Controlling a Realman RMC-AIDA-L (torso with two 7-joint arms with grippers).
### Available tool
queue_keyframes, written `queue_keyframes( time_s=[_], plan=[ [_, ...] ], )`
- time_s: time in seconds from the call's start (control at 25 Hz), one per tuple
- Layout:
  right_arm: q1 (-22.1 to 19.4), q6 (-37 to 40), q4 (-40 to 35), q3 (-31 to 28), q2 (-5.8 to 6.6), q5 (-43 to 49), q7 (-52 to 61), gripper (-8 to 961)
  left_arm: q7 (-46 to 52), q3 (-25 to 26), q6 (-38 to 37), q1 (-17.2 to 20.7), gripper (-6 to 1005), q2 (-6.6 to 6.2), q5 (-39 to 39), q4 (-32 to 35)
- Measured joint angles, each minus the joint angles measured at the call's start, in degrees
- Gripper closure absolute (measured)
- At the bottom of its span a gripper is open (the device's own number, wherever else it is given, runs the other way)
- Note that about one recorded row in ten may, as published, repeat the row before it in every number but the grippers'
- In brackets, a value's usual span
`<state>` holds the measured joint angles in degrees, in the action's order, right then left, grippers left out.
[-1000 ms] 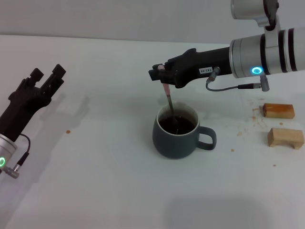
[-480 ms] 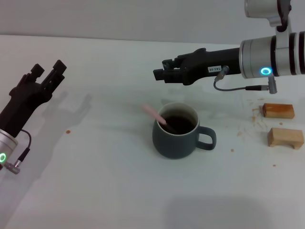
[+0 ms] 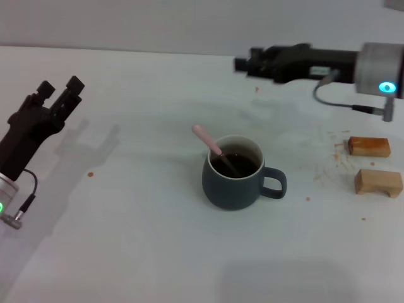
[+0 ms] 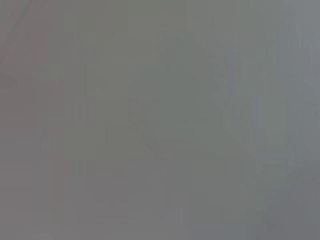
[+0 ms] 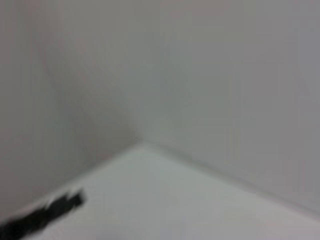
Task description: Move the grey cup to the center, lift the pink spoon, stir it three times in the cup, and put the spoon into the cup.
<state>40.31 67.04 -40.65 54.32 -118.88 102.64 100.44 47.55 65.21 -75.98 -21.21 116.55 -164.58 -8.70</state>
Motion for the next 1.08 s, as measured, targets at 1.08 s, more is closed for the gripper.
queue_keyframes(
  time_s=[1.08],
  plan=[
    [-14.6,21.4,36.5,-1.1,-0.31,-85.2,-88.9,465,-16.9,21.8,-14.5,6.6,170,1.77,0.0,-0.3]
  ],
)
